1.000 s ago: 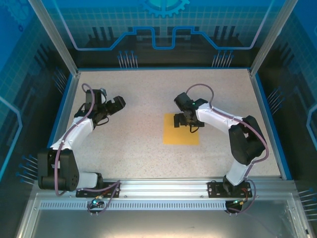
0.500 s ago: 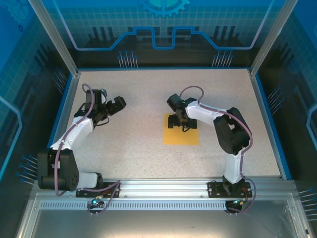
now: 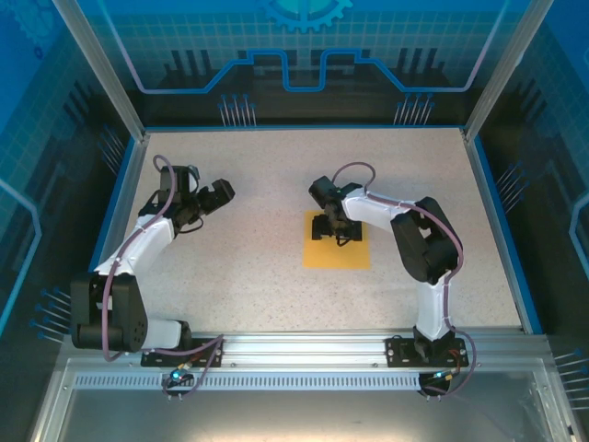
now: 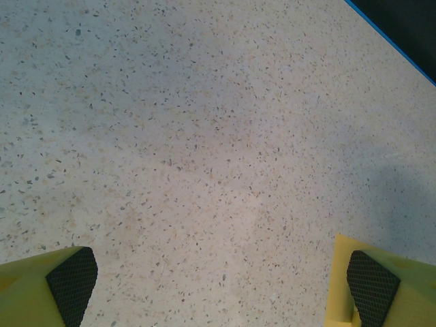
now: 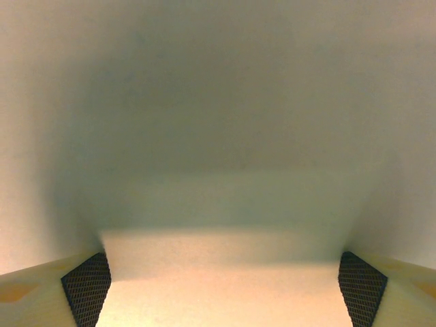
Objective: Fold a paper plane with a square sheet of paper (pick it up from the middle)
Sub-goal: Fold the square sheet of paper in half at the center of the table.
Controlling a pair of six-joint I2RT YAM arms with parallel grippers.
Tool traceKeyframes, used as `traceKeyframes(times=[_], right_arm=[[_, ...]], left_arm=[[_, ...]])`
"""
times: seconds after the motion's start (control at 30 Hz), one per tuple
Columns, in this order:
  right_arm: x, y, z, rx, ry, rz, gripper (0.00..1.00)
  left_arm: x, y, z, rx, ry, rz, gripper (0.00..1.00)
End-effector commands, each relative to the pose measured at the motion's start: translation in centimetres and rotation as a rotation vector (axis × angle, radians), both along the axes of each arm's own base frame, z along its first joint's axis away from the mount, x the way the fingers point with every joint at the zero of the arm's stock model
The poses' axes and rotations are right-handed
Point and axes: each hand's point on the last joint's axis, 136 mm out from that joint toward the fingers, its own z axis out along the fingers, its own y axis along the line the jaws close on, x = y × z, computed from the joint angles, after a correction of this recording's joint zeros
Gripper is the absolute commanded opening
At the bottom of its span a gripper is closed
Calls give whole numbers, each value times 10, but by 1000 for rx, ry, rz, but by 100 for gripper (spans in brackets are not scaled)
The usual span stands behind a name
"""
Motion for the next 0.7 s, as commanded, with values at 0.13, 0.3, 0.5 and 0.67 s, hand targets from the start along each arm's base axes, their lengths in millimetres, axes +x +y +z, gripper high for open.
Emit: traceKeyframes(times=[0.13, 0.3, 0.5, 0.67], right_arm=[[-31, -17, -35, -41, 133, -10, 81], [-28, -15, -31, -32, 119, -5, 73], [-25, -15, -28, -34, 109, -1, 68], [-15, -11, -9, -16, 58, 6, 70]], left_arm=[[2, -8, 5, -38, 11, -18, 99], [2, -8, 3, -41, 17, -16, 98], [1, -9, 1, -43, 21, -17, 99], [2, -10, 0, -47, 26, -18, 99]])
